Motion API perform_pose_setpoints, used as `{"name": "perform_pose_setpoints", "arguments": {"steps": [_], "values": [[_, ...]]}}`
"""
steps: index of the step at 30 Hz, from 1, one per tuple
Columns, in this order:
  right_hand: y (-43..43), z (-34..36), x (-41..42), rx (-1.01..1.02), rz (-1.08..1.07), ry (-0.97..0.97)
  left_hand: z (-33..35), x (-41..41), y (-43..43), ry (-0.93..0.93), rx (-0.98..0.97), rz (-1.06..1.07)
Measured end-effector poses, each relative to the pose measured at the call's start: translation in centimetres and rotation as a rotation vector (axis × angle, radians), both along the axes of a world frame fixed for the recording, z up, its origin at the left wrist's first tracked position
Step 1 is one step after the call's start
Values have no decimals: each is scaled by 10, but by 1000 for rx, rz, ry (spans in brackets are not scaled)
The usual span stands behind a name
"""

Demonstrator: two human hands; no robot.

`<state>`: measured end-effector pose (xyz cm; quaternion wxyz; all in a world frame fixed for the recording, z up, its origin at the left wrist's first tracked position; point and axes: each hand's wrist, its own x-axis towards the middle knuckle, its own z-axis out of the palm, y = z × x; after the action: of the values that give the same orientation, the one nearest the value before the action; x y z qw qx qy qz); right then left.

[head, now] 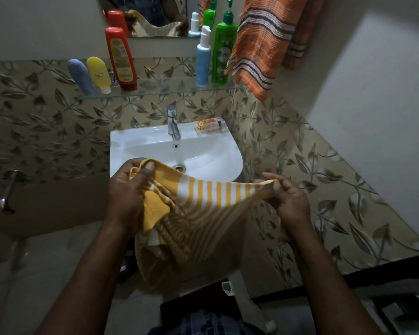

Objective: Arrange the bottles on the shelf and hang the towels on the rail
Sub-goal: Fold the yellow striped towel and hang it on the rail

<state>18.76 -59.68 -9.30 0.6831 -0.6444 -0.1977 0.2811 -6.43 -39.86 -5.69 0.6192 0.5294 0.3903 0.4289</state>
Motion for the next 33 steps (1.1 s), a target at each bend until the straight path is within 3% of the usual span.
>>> {"name": "perform_pose_setpoints", "arguments": {"steps": [2, 4, 7, 10, 13, 18, 22, 27, 30, 33], "values": [[6, 6, -4, 97, -104, 118, -1, 4, -5, 19, 8, -57], [13, 9, -8, 85, -153, 98, 0, 5, -7, 18, -9, -74], [13, 15, -14, -130, -54, -245, 0, 6, -8, 14, -28, -72], [6, 21, -17, -345, 340, -571, 0, 7, -7, 14, -23, -56], [7, 25, -22, -331, 512, -714, 3, 8, -8, -7, -47, -39], [13, 43, -16, 97, 172, -573, 5, 3, -13, 72, -57, -166], [27, 61, -29, 169, 76, -330, 6, 10, -26, 68, -33, -188], [40, 80, -47, 93, 170, -314, 20, 16, -26, 176, 205, -122], [43, 89, -55, -66, 371, -477, 40, 21, -30, 193, 397, -96], [50, 93, -63, -188, 514, -683, 54, 27, -35, 273, 570, -273]]}}
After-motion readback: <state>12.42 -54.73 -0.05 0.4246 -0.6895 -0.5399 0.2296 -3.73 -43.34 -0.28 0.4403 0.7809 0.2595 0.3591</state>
